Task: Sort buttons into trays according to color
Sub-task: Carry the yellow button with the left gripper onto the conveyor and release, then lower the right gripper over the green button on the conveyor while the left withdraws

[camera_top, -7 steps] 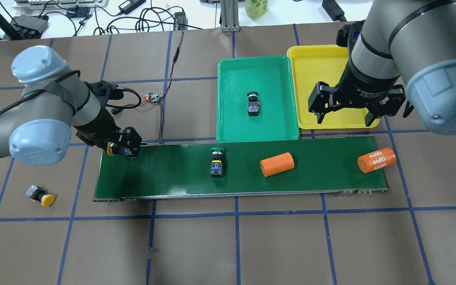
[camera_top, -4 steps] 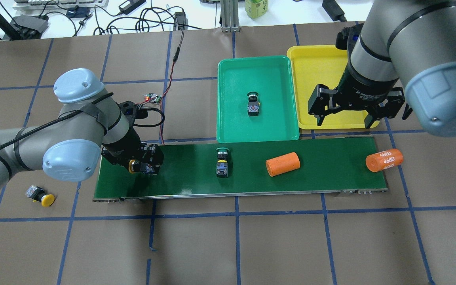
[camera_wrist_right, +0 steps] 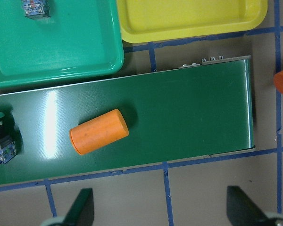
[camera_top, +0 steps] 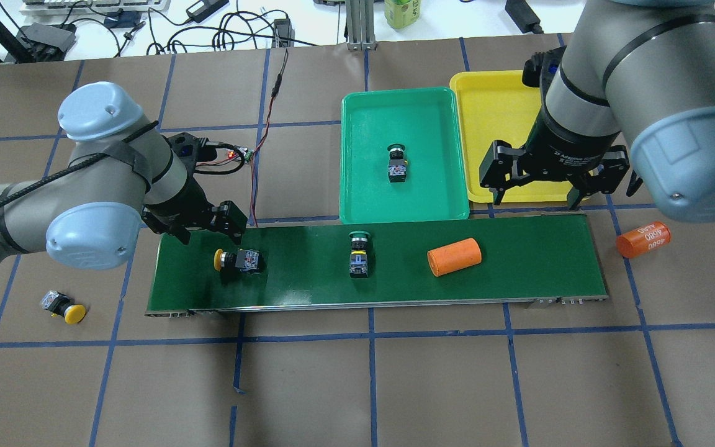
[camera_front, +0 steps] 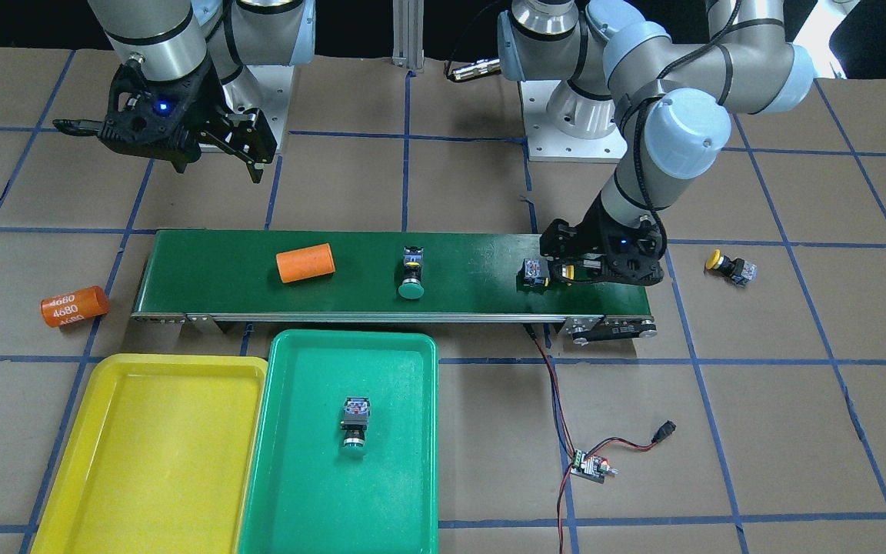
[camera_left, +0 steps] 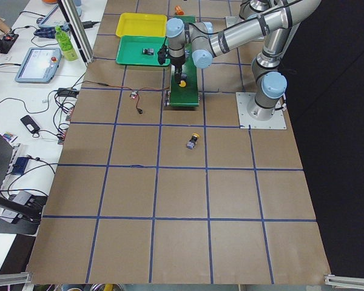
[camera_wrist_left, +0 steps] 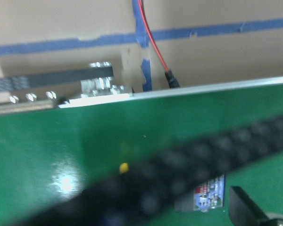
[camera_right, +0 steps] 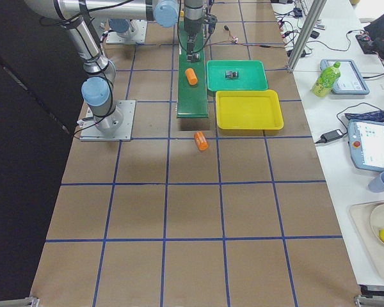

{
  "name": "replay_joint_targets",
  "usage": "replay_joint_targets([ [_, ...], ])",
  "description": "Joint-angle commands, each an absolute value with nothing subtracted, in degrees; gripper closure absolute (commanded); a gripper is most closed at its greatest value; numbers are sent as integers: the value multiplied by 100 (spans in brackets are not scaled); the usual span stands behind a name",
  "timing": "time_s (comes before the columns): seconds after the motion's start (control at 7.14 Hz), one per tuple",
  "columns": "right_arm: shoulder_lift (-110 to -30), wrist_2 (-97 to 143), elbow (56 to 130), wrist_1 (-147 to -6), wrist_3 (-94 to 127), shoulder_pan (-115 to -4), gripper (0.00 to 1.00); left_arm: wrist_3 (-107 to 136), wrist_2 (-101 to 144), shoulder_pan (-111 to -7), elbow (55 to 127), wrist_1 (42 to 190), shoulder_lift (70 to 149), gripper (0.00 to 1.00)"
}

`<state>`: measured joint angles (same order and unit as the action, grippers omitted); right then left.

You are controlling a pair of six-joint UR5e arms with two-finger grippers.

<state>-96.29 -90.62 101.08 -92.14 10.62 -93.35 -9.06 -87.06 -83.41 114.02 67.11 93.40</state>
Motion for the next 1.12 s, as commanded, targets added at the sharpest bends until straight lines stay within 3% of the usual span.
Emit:
replay_joint_targets([
  [0.0, -9633, -9088, 10187, -9220, 1063, -9343, 0, -1838, -8771, -6925, 11180, 7048, 9386, 0],
  [0.56, -9607, -9035, 10371, -9579, 1090, -9378, 0, -5539, -9580, -4996, 11934, 6822, 9378, 0],
  [0.98, -9580, -9018, 10564, -9746, 1212, -9536, 0, -7486, -9493, -4298, 12628, 5333, 9614, 0],
])
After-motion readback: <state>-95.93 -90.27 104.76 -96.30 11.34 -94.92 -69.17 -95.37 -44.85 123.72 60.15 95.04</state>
